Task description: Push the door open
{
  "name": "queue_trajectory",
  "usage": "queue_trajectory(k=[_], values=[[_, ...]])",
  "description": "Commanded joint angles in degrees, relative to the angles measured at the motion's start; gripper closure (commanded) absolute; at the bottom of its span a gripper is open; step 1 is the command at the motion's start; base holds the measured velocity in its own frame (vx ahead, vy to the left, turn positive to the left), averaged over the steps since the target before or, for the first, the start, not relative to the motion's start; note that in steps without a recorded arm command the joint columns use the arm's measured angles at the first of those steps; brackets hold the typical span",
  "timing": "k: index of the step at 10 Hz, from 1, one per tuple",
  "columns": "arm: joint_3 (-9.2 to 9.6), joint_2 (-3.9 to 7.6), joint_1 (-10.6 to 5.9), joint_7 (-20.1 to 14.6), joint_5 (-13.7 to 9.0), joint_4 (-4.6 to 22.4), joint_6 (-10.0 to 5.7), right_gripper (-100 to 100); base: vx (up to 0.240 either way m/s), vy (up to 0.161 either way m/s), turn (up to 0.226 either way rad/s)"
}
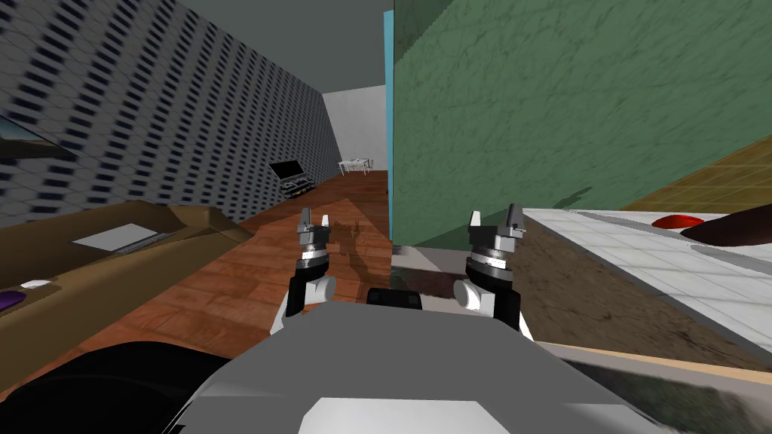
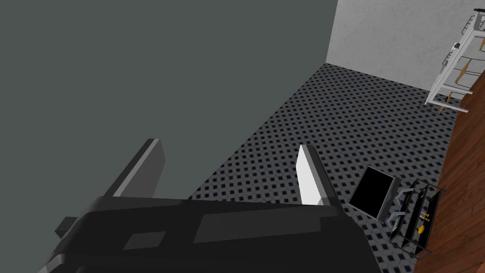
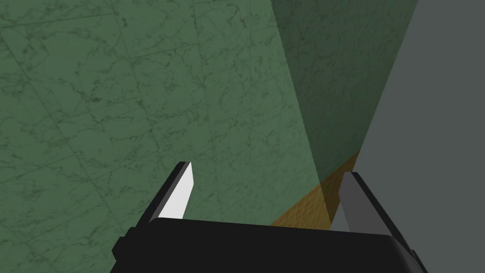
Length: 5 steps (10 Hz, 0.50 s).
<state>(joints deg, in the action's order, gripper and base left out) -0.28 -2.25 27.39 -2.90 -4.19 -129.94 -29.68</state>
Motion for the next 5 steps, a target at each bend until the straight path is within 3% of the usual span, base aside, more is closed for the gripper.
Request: queue_trajectory(k=[1,2,5], values=[[-0.13,1.65,0.89,-0.51,-1.41,0.37,1.05,-100,0.016,0.042,-0.043],[-0.16,2.02,1.09,-0.63,-1.72,0.45,1.28,-100,0.160,0.132,-0.093],[-0.40,5.03,2.76,-1.60,-4.39,1.16,3.27,-100,0.160,0.122,-0.070]])
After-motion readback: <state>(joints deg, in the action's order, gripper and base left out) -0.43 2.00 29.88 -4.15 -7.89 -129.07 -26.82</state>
